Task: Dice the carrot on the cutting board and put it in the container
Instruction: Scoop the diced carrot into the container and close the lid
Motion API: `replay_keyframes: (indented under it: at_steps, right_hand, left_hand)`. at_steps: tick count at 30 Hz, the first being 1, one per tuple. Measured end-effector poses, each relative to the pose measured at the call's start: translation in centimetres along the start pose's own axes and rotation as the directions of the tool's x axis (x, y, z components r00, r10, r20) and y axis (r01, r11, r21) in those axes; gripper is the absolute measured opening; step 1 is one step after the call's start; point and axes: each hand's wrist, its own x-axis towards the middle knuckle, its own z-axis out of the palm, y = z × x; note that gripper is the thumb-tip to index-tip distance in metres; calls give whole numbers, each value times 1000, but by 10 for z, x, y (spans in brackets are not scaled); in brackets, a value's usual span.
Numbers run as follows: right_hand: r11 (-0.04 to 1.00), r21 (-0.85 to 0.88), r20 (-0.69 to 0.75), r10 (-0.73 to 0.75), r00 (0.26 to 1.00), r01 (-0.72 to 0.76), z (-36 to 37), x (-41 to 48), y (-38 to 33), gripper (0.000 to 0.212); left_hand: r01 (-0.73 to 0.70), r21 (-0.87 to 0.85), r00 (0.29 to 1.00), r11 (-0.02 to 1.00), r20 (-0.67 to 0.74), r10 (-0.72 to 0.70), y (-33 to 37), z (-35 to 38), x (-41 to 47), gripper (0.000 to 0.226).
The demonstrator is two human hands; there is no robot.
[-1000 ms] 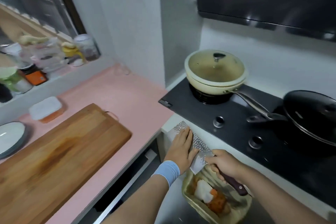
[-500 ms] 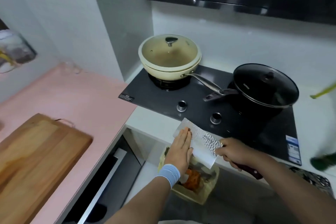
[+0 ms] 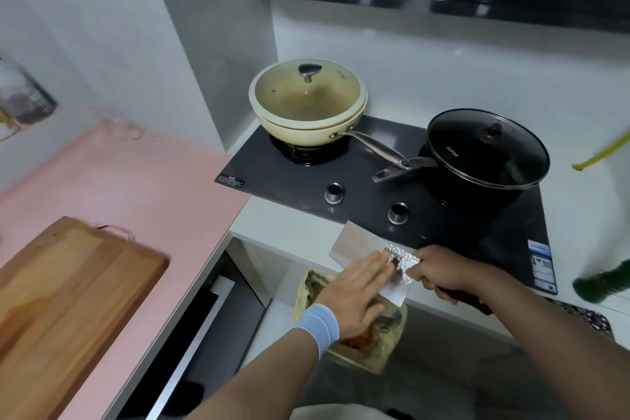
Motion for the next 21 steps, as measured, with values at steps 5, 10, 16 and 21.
replay_keyframes:
  at_steps: [5,10,16,21]
  right_hand:
    - [998,61,8,9,1000,-10,-14,0,1,11]
    - [999,40,10,20,1000,-21,-22,0,7,11]
    - [970,-149,75,-185,980,194,-17,-11,-4,18]
    - [777,-498,144,-365,920,386,-4,-14,-11,14]
  left_hand:
    - [101,50,989,994,104,-106,-13,14,-16,76]
    - [462,-22,880,886,133,-456,-50,10,-41,67]
    - [464,-377,744,802,-325,-584,-47,-40,-5,47]
    - [464,-422,643,779,-444,-624,-64,-79,2,33]
